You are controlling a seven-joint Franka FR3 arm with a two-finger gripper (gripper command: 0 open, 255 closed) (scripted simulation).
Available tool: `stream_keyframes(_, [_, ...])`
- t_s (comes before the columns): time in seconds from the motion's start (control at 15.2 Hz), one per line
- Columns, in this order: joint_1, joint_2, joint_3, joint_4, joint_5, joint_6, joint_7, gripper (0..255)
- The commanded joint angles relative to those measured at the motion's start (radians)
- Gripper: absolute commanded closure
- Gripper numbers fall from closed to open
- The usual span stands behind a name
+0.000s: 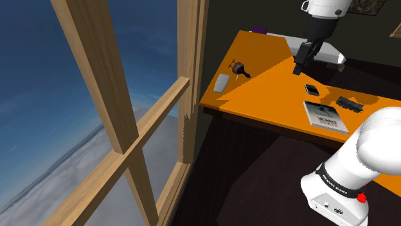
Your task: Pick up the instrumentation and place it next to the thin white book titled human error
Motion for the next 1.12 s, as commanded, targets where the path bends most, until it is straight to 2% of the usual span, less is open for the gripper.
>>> stream_keyframes(0.0, [0.0,0.0,0.0,0.0,0.0,0.0,0.0,0])
stream_keyframes(0.53, [-0.05,0.274,0.085,0.047,0.077,0.232,0.295,0])
stream_keyframes(1.06, [-0.102,0.581,0.134,0.188,0.097,0.411,0.566,0])
